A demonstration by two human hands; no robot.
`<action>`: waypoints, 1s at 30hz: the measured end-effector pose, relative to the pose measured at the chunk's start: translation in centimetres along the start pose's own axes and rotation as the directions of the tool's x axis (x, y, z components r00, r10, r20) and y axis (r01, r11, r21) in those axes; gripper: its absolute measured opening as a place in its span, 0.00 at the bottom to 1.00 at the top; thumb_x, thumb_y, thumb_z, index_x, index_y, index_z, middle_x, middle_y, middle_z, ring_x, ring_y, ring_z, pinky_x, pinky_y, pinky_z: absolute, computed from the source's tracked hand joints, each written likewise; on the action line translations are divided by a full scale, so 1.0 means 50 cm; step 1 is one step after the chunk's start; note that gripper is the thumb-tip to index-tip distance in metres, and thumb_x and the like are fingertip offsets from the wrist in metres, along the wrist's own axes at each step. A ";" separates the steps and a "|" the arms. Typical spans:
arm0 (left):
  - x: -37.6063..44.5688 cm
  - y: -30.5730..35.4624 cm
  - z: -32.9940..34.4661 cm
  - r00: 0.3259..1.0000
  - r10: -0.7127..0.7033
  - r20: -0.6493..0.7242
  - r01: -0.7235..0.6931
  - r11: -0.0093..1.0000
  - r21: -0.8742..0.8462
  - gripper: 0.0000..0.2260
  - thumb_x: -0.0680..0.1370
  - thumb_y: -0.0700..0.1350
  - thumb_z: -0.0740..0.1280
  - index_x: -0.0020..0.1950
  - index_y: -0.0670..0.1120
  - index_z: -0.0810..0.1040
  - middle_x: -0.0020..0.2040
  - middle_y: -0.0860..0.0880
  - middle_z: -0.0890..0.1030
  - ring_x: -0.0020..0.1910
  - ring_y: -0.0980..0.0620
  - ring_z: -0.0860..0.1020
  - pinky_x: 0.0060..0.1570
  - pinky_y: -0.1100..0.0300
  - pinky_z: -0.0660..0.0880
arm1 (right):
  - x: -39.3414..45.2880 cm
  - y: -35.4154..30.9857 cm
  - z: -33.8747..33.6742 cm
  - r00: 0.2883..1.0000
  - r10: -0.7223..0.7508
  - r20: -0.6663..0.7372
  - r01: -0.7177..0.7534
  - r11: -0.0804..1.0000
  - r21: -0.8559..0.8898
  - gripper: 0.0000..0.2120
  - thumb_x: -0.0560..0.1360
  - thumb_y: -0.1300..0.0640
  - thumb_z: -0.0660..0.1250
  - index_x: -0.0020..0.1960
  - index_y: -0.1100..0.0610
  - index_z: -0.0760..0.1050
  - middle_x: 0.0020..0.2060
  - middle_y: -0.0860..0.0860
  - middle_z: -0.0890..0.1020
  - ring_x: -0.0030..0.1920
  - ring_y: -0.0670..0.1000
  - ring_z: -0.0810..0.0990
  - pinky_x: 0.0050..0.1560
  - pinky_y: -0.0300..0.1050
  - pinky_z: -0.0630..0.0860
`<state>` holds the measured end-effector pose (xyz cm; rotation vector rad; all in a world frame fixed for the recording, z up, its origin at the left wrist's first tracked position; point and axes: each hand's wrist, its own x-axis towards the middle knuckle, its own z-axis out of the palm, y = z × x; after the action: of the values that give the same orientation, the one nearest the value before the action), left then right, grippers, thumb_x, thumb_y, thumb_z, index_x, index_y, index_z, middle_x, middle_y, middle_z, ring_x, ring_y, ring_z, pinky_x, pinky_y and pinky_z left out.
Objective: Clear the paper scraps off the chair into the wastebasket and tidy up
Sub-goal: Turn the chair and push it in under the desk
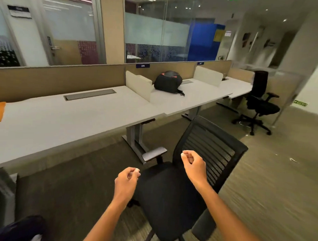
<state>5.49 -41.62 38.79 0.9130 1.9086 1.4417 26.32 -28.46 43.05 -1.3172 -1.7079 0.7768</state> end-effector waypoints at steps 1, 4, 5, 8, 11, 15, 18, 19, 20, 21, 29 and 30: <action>0.000 0.010 0.029 1.000 0.003 0.025 -0.003 1.000 -0.005 0.06 0.78 0.49 0.65 0.44 0.53 0.81 0.41 0.52 0.85 0.43 0.55 0.82 0.44 0.53 0.79 | 0.011 0.012 -0.027 1.000 0.004 -0.030 -0.004 1.000 -0.011 0.06 0.77 0.51 0.66 0.52 0.49 0.79 0.43 0.43 0.82 0.44 0.39 0.79 0.46 0.34 0.73; 0.003 0.038 0.119 0.995 0.009 0.096 -0.007 1.000 -0.019 0.05 0.78 0.50 0.65 0.46 0.54 0.81 0.42 0.52 0.84 0.44 0.54 0.82 0.43 0.54 0.78 | 0.049 0.054 -0.112 0.994 0.030 -0.101 -0.033 0.999 -0.037 0.05 0.77 0.51 0.67 0.51 0.48 0.79 0.42 0.42 0.82 0.43 0.38 0.78 0.43 0.33 0.72; 0.004 0.048 0.154 0.993 0.010 0.121 -0.007 1.000 -0.026 0.05 0.78 0.50 0.65 0.46 0.54 0.80 0.43 0.52 0.84 0.44 0.54 0.82 0.43 0.55 0.78 | 0.064 0.071 -0.142 0.992 0.036 -0.123 -0.041 0.998 -0.041 0.05 0.76 0.51 0.67 0.51 0.48 0.79 0.41 0.42 0.82 0.43 0.38 0.79 0.44 0.34 0.73; 0.011 0.076 0.264 0.979 0.015 0.202 -0.009 1.000 -0.028 0.05 0.78 0.51 0.65 0.47 0.55 0.80 0.42 0.53 0.83 0.43 0.55 0.80 0.41 0.58 0.77 | 0.121 0.129 -0.234 0.986 0.043 -0.161 -0.053 0.997 -0.060 0.05 0.77 0.51 0.66 0.51 0.49 0.79 0.41 0.43 0.82 0.43 0.39 0.79 0.45 0.36 0.75; 0.024 0.108 0.380 0.961 0.041 0.274 -0.039 0.999 -0.013 0.04 0.78 0.51 0.65 0.48 0.55 0.80 0.42 0.53 0.83 0.42 0.57 0.80 0.39 0.64 0.73 | 0.197 0.190 -0.318 0.984 0.046 -0.170 -0.060 0.995 -0.078 0.04 0.77 0.51 0.66 0.50 0.47 0.78 0.41 0.41 0.81 0.43 0.39 0.80 0.41 0.32 0.74; 0.056 0.154 0.559 0.946 0.022 0.322 -0.026 1.000 0.011 0.02 0.78 0.50 0.67 0.47 0.55 0.80 0.44 0.53 0.83 0.46 0.58 0.81 0.41 0.68 0.73 | 0.326 0.287 -0.417 0.984 0.038 -0.176 -0.059 0.992 -0.114 0.04 0.75 0.53 0.68 0.49 0.50 0.80 0.38 0.45 0.83 0.40 0.40 0.80 0.39 0.30 0.72; 0.090 0.188 0.703 0.935 0.005 0.356 -0.026 0.998 0.055 0.04 0.77 0.50 0.68 0.50 0.54 0.79 0.49 0.53 0.81 0.49 0.57 0.80 0.46 0.67 0.74 | 0.440 0.361 -0.475 0.986 0.031 -0.165 -0.053 0.990 -0.131 0.04 0.74 0.53 0.69 0.48 0.50 0.80 0.38 0.44 0.82 0.38 0.37 0.79 0.37 0.26 0.72; 0.100 0.196 0.744 0.934 0.003 0.358 -0.033 0.996 0.077 0.06 0.77 0.50 0.68 0.52 0.52 0.79 0.51 0.52 0.80 0.51 0.57 0.79 0.50 0.65 0.74 | 0.473 0.381 -0.487 0.988 0.027 -0.154 -0.049 0.989 -0.137 0.03 0.74 0.53 0.69 0.48 0.50 0.80 0.38 0.44 0.82 0.38 0.36 0.78 0.37 0.25 0.72; 0.114 0.206 0.792 0.933 0.004 0.360 -0.042 0.994 0.099 0.08 0.77 0.50 0.69 0.54 0.51 0.79 0.53 0.51 0.79 0.53 0.56 0.78 0.54 0.62 0.74 | 0.510 0.403 -0.500 0.990 0.027 -0.140 -0.047 0.989 -0.143 0.03 0.74 0.53 0.69 0.48 0.50 0.79 0.37 0.45 0.82 0.37 0.36 0.78 0.37 0.24 0.71; 0.125 0.213 0.838 0.930 0.001 0.367 -0.049 0.991 0.122 0.11 0.76 0.50 0.69 0.57 0.50 0.78 0.55 0.50 0.78 0.56 0.54 0.77 0.58 0.60 0.74 | 0.545 0.426 -0.509 0.991 0.026 -0.130 -0.046 0.988 -0.150 0.03 0.74 0.54 0.69 0.48 0.50 0.79 0.37 0.45 0.82 0.37 0.37 0.78 0.36 0.23 0.71; 0.216 0.260 1.128 0.924 -0.084 0.373 -0.027 0.958 0.284 0.35 0.75 0.56 0.68 0.76 0.45 0.58 0.72 0.43 0.63 0.74 0.47 0.62 0.73 0.58 0.59 | 0.771 0.583 -0.486 0.997 0.072 0.014 -0.068 0.979 -0.193 0.10 0.75 0.52 0.69 0.54 0.54 0.80 0.41 0.49 0.82 0.40 0.45 0.80 0.39 0.26 0.70; 0.229 0.260 1.155 0.927 -0.108 0.358 -0.006 0.953 0.303 0.38 0.74 0.58 0.68 0.77 0.45 0.54 0.75 0.42 0.59 0.76 0.46 0.58 0.74 0.57 0.57 | 0.791 0.600 -0.475 0.995 0.088 0.054 -0.075 0.977 -0.201 0.12 0.75 0.51 0.68 0.56 0.54 0.79 0.44 0.49 0.83 0.43 0.46 0.81 0.43 0.30 0.72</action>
<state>45.84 3.09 36.23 1.1716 1.8662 0.8787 56.51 17.28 38.01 -1.5210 -1.8292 0.7147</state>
